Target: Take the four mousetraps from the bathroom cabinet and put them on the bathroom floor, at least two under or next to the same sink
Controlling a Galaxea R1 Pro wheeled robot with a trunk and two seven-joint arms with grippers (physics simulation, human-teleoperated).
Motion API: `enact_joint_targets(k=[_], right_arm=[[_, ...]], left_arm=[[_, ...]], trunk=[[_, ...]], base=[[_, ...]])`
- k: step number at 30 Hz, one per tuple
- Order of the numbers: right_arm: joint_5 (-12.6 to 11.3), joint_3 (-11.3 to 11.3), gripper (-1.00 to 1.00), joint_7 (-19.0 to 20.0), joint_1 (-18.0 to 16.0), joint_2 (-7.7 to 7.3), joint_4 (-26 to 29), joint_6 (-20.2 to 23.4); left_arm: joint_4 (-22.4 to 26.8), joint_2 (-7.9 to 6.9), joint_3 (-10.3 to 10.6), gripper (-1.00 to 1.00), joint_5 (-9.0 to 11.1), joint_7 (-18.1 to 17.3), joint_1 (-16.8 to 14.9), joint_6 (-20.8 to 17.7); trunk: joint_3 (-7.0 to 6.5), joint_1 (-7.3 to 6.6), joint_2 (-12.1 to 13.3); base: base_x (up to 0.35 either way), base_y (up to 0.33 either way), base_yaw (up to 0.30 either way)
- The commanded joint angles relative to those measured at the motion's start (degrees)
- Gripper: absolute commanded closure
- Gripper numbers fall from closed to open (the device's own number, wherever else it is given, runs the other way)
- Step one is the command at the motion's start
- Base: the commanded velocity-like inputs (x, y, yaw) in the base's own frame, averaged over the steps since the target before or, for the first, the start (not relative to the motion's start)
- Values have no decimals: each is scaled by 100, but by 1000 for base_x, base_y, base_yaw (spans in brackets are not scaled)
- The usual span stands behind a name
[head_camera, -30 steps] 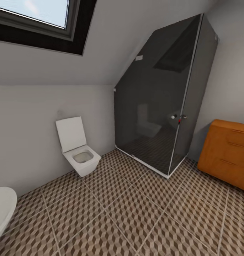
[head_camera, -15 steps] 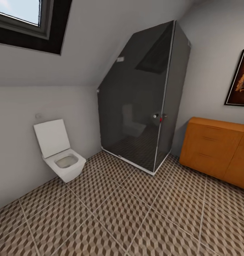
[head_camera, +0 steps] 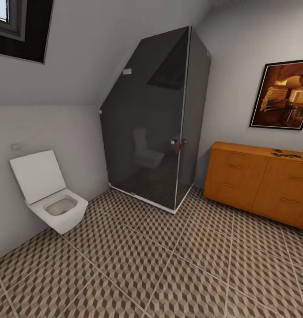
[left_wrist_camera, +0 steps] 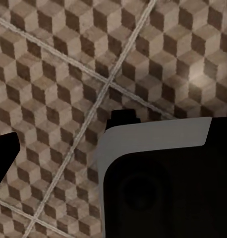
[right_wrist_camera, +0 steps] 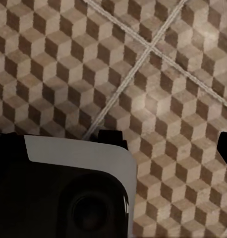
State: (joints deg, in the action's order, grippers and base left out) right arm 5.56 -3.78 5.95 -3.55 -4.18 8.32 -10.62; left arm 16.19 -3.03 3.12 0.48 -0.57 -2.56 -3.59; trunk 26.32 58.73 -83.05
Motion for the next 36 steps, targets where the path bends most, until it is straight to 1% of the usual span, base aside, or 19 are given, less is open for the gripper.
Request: enact_joint_targets(k=[1,8,14,23,36], right_arm=[[55,-43,-100,21,-5,3,-6,-19],[58,-44,-100,22,-5,-3,-6,-21],[63,-39,-100,33,-5,-3,-4,-27],[51,-52,-100,38,-5,-12,-4,-28],[50,-52,-100,38,-5,-27,2,-43]], left_arm=[[16,-5,31,-100,5,-5,1,-35],[16,-5,31,-100,5,-5,1,-34],[16,-6,31,-100,5,-5,1,-31],[16,-5,35,-100,5,-5,1,-36],[16,-5,40,-100,5,-5,1,-37]], trunk=[[11,0,-3],[42,0,-3],[63,0,-3],[141,0,-3],[258,0,-3]], base=[[0,0,-268],[0,0,-226],[0,0,-23],[0,0,-14],[0,0,-111]])
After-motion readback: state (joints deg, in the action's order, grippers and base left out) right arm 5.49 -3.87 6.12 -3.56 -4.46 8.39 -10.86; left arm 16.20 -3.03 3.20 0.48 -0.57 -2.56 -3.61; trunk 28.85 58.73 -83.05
